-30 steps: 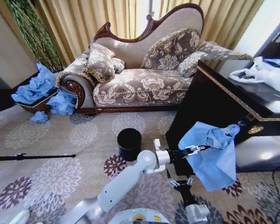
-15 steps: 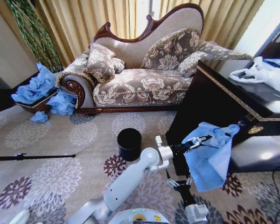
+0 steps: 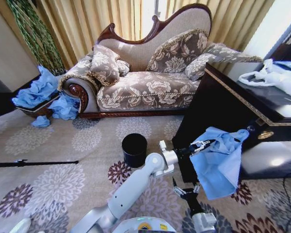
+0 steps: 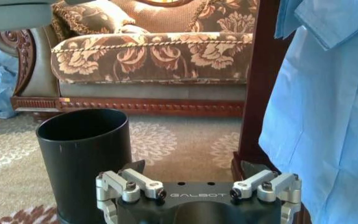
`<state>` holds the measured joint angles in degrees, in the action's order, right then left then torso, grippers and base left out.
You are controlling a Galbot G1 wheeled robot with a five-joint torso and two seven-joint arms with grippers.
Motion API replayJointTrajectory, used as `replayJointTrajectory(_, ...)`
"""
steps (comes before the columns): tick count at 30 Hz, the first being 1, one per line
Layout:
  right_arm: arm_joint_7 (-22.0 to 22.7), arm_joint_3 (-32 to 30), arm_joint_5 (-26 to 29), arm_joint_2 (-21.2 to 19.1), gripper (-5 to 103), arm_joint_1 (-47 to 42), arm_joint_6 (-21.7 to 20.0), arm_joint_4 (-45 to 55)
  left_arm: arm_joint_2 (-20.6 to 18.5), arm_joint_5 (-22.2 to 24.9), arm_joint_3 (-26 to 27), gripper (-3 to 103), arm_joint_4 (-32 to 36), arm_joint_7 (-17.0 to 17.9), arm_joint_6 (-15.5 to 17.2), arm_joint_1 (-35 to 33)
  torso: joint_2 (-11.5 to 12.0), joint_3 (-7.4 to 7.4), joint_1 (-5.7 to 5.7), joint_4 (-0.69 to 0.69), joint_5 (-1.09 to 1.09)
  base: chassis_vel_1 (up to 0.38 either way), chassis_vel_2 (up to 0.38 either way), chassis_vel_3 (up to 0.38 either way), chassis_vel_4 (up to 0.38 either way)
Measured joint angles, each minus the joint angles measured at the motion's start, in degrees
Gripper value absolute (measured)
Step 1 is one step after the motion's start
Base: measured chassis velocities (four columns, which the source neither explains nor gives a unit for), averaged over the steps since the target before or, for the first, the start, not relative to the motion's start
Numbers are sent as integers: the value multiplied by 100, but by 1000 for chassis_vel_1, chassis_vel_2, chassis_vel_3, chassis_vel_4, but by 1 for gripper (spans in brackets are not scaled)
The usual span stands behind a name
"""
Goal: Place a garbage bag over the trash bin.
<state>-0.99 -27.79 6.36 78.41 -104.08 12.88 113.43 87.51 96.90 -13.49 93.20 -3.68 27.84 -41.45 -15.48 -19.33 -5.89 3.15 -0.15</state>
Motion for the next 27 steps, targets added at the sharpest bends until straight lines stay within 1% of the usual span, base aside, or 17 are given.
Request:
replayJointTrajectory(1,0,1,-6,-2,100,1,-2,0,-1,-41,-20,48,0,-41,11,3,0,0,0,0,0,0,0,0,0)
replayJointTrajectory(2,0,1,-8,-3,100,0,-3,0,-5,-68,-35,48,0,-67,17,4,0,0,0,0,0,0,0,0,0)
replayJointTrajectory(3,0,-2,-8,-4,100,-1,-4,0,-12,-101,-57,43,-2,-106,31,4,0,0,0,0,0,0,0,0,0)
replayJointTrajectory(4,0,-2,-8,-4,100,-1,-4,0,-12,-101,-57,43,-2,-106,31,4,0,0,0,0,0,0,0,0,0)
replayJointTrajectory(7,0,-16,-13,-3,100,-6,-4,0,-46,-141,-76,32,-11,-190,78,0,0,0,0,0,0,0,0,0,0)
replayJointTrajectory(8,0,-16,-13,-3,100,-6,-4,0,-46,-141,-76,32,-11,-190,78,0,0,0,0,0,0,0,0,0,0)
replayJointTrajectory(10,0,-17,-18,8,100,-10,-4,0,-79,-196,-95,24,-12,-238,110,-3,0,0,0,0,0,0,0,0,0)
replayJointTrajectory(12,0,-17,-23,17,100,-10,-4,0,-96,-225,-103,24,-13,-260,121,-4,0,0,0,0,0,0,0,0,0)
replayJointTrajectory(16,-1,-10,-44,35,100,-9,-4,-10,-121,-278,-111,8,-12,-309,139,-3,0,0,0,0,0,0,0,0,0)
replayJointTrajectory(17,-1,-10,-44,35,100,-9,-4,-10,-121,-278,-111,8,-12,-309,139,-3,0,0,0,0,0,0,0,0,0)
replayJointTrajectory(19,-1,-8,-48,37,100,-10,-4,-10,-121,-293,-112,2,-14,-320,141,-1,0,0,0,0,0,0,0,0,0)
replayJointTrajectory(27,0,-18,-52,33,100,-24,-4,-6,-138,-311,-116,0,-3,-325,141,27,0,0,0,0,0,0,0,0,0)
